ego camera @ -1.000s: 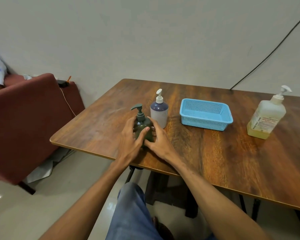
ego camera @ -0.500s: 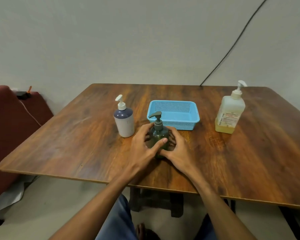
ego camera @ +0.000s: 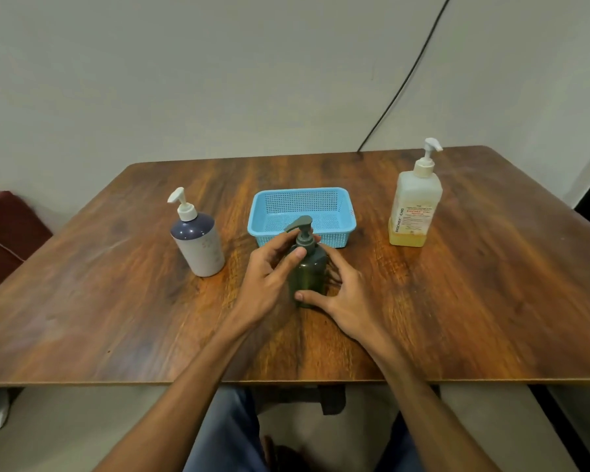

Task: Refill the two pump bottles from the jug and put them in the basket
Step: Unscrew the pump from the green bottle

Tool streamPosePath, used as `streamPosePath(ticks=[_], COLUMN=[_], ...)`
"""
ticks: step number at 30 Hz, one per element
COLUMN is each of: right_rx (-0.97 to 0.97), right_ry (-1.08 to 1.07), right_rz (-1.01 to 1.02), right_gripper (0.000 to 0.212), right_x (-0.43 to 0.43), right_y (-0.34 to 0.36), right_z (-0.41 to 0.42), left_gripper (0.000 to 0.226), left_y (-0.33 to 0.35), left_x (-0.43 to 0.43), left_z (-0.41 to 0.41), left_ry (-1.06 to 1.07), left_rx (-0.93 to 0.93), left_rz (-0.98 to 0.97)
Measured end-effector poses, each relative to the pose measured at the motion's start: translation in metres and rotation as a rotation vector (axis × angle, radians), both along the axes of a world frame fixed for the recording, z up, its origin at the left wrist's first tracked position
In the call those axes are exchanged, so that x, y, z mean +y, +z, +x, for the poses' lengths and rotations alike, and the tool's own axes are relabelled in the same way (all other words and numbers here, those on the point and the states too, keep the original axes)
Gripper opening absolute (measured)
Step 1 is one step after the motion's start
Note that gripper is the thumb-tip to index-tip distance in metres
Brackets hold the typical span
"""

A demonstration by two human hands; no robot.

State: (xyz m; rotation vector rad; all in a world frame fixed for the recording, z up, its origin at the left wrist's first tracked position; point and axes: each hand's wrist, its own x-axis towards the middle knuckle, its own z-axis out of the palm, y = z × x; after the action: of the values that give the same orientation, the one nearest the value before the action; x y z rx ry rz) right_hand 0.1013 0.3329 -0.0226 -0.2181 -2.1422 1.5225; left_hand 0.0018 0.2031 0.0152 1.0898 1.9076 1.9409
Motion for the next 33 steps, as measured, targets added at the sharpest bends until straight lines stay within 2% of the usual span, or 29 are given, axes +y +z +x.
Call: streamPosePath(ticks=[7,10,14,19,22,24,26,28,33], right_rx=[-0.037,-0.044,-0.045,-0.044,-0.048,-0.049,-0.047,-0.047,-0.053], right_ry=[-0.058,-0.070,-0.074,-0.088,-0.090,-0.089,-0.085,-0.088,-0.086], right_rz=[0.032,0.046,0.032,0.023,0.045,0.052,0.046,0.041,0.035], right_gripper=[0.084,0.082,0.085,0.086,0.084,0.082,0.082,0.084,0.086], right_x=[-0.003,-0.003,-0.002,-0.002,-0.002,-0.001,-0.001,-0.001,-0.001], right_y=[-0.002,-0.005,-0.005,-0.006,-0.007,-0.007,-0.006,-0.005,-0.008], right_z=[-0.001,-0.003,-0.003,-0.005,-0.005,-0.005,-0.005,-0.005,-0.004], left_gripper=[0.038,0.052,0.045,0.034,0.044,0.052,0.047,0.041,0.034], left_y=[0.003,0.003,0.003,0.000,0.003,0.002,-0.001,-0.003,0.004], left_x=[0.013,0.017,0.010,0.011,0.017,0.015,0.011,0.008,0.012], left_z=[0.008,0.009,0.005,0.005,0.008,0.009,0.009,0.007,0.008], left_ry=[0.188,0.103,-0.101,0.049,0.135,0.052,-0.064,-0.093,0.144], left_rx=[-0.128,-0.123,-0.074,-0.081,-0.052,-0.039,-0.044,-0.054,-0.047], left_rz=[0.143,0.090,0.008,0.110,0.088,0.033,0.020,0.055,0.100])
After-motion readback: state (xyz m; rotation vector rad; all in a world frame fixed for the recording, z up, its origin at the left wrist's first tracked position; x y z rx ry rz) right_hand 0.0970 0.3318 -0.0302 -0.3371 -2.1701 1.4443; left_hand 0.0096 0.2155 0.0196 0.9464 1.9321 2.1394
